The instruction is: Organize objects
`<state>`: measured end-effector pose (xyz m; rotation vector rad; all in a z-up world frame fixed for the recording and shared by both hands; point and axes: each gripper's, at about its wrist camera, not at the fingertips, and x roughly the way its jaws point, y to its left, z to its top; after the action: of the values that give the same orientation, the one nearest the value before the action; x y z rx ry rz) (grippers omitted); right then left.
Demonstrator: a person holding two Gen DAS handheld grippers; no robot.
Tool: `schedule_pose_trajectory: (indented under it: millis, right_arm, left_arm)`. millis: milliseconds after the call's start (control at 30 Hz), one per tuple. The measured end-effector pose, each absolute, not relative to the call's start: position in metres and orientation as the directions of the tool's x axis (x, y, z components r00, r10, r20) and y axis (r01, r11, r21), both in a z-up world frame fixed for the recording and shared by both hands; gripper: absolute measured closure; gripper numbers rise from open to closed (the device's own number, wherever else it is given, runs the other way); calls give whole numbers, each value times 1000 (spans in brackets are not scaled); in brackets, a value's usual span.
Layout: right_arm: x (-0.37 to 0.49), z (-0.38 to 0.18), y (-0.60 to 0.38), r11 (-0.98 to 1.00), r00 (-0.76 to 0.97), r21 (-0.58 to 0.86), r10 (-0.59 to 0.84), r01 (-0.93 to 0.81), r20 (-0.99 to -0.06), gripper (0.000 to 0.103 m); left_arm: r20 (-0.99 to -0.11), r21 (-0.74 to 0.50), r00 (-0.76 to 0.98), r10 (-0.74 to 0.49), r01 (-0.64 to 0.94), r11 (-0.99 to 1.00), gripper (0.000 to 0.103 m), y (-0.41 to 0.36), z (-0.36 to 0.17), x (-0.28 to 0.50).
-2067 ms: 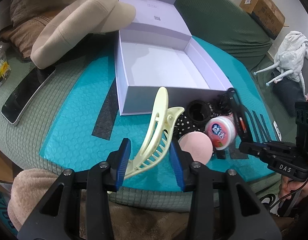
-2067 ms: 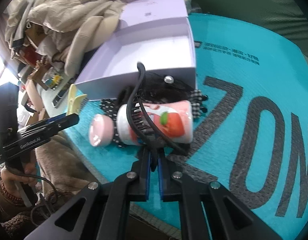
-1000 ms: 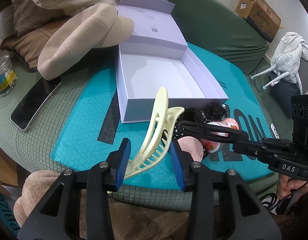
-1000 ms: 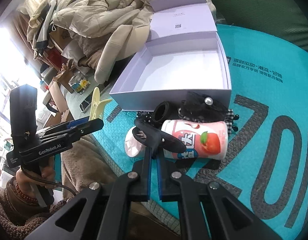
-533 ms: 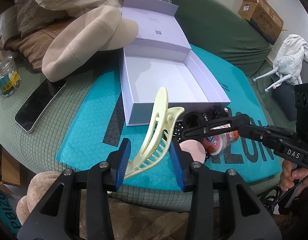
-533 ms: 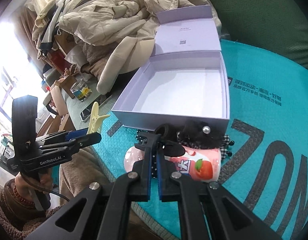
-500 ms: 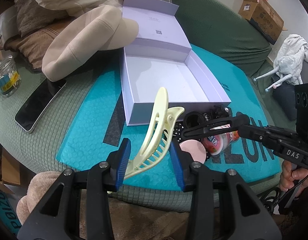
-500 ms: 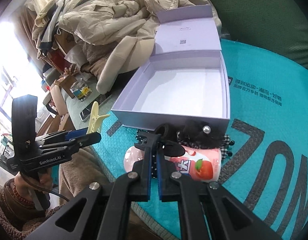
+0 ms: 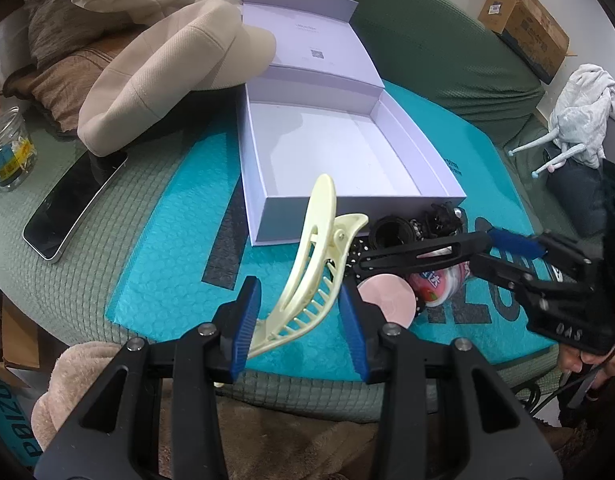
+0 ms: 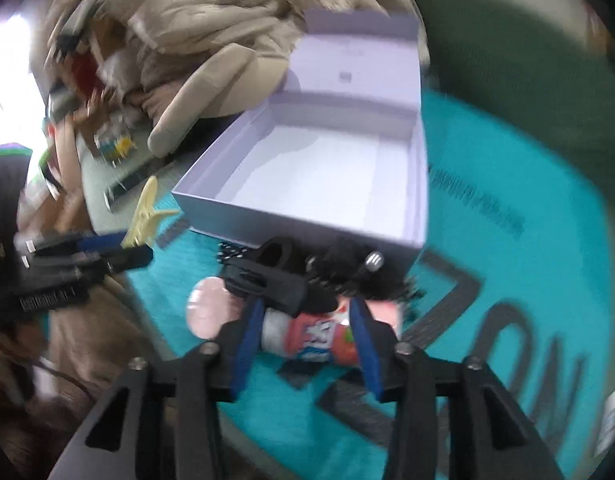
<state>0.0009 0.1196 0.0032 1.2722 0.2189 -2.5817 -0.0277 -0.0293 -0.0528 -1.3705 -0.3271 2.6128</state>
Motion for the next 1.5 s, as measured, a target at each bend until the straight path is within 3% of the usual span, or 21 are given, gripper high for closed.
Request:
schedule_pose_trajectory:
  millis: [67,300,433,567,667,833,967,1033,1067,1100,1500]
  right_arm:
    - [2,4,111,-933,-599,-71,-168,354,-783,45]
    - [-9,-6,75,-780,-607,-286,-147,556,-781,44]
    - [-16,-17,66,-707,-587,-331,-146,625,-797,45]
    - [-19,-23,63,-675,-555,-321,-158,665,-817,50]
    - [-22,-22,66,-688,-556,-302,-177,660,-812,72]
    - [-22,-22,70,-694,-545,-269,-210,668,-811,74]
    - [-26,-21,73,-714,-543,-245,-222,657,-810,75]
    - [-27,-20,75,-723,-542,-229,-234,652,-807,75]
    - [-27,-19,75,-727,-542,-220,-240,650,-806,75]
    - [-28,-19,77,-734,-541,-211,-245,646,-804,75]
    - [-29,-4,94,-789,-513,-28,-371,613,-774,79]
  left_arm:
    - [-788,-278,-559,258,-51,-959,65,-30,-54,-29]
    - [-800,-297,-526,289,-72,-952,65,-31,-66,-31]
    - [-800,-293,-527,289,-78,-953,65,-32,-73,-32]
    - [-819,-250,-511,260,-89,-964,65,-28,-82,-35]
    - [-836,-232,-491,246,-90,-968,65,-25,-89,-38]
    - [-851,-194,-477,222,-108,-975,65,-18,-97,-43]
    - [-858,-69,-495,136,-151,-986,65,-4,-100,-44]
    - [-857,-42,-502,114,-153,-987,70,-1,-98,-45]
    - [-857,-53,-501,120,-145,-988,79,-3,-97,-46]
    - [-857,-70,-498,130,-136,-988,82,-5,-97,-46]
    - [-826,-315,-471,310,-69,-946,83,-42,-88,-38]
